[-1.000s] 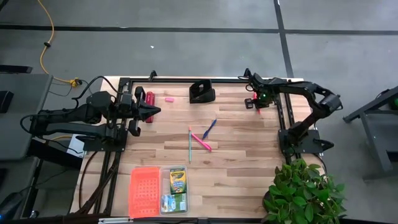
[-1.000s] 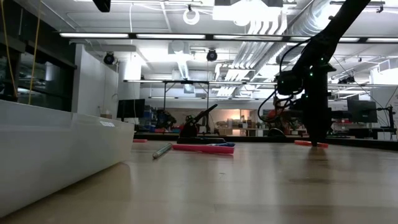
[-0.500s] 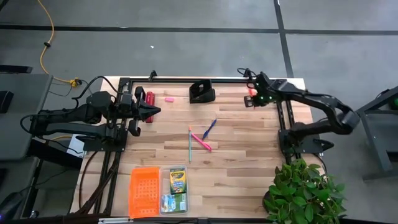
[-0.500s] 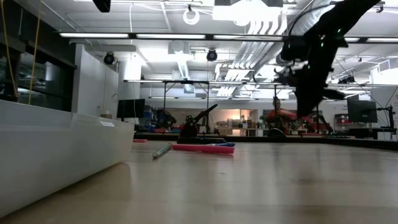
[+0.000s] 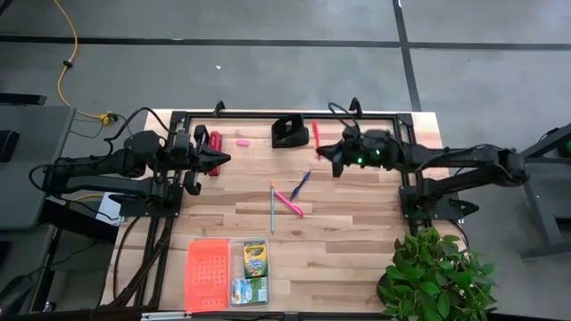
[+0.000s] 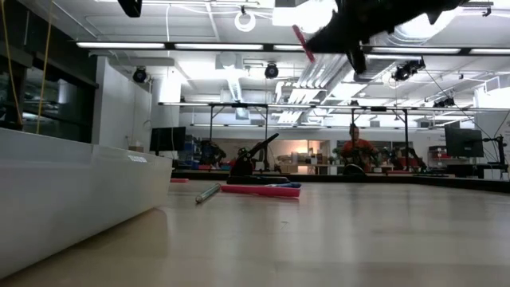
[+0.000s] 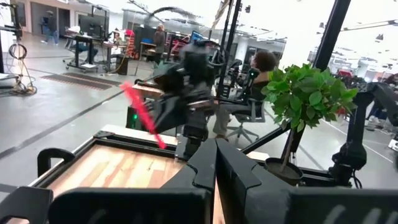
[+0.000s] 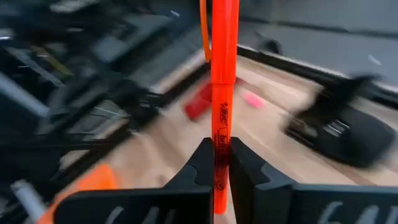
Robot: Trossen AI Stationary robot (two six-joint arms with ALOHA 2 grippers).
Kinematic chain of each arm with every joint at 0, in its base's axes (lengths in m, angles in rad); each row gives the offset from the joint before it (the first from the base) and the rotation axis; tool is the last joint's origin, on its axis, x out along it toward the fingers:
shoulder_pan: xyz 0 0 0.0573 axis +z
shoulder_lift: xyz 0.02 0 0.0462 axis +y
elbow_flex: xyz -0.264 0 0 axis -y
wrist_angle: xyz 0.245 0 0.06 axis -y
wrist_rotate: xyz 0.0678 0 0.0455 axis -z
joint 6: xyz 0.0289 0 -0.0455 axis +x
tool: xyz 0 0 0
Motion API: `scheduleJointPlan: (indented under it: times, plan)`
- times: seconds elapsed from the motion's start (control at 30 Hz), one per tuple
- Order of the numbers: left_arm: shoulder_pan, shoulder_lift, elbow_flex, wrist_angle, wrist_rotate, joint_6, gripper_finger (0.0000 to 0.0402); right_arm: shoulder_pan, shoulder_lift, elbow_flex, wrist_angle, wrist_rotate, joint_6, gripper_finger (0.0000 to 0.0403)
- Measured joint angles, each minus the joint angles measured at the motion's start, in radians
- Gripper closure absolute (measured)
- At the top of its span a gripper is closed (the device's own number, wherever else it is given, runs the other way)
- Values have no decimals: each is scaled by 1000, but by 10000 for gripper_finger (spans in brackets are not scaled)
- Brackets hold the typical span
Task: Pack school essentials
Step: Put the orange pen into the supply box
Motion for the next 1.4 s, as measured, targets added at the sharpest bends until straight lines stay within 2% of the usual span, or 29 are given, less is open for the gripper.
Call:
scheduleJointPlan:
  times: [0.17,0.33,0.7,0.87,1.03,1.27,1.4]
  plan:
    - [0,0,0,0,0,0,402,145,28,0,194,41,-137,402]
    - [0,0,0,-3,0,1,402,228,54,1,257,51,-257,402]
    - [0,0,0,-3,0,1,401,239,60,1,269,75,-262,402]
    - [0,50,0,13,-1,-2,397,239,96,1,309,70,-249,402]
    - [-13,180,0,177,16,-36,350,239,207,30,411,40,-236,402]
    - [-64,350,0,344,18,-74,247,240,398,240,421,-47,-300,402]
    - [-98,399,0,410,17,-74,206,235,462,339,379,-68,-328,402]
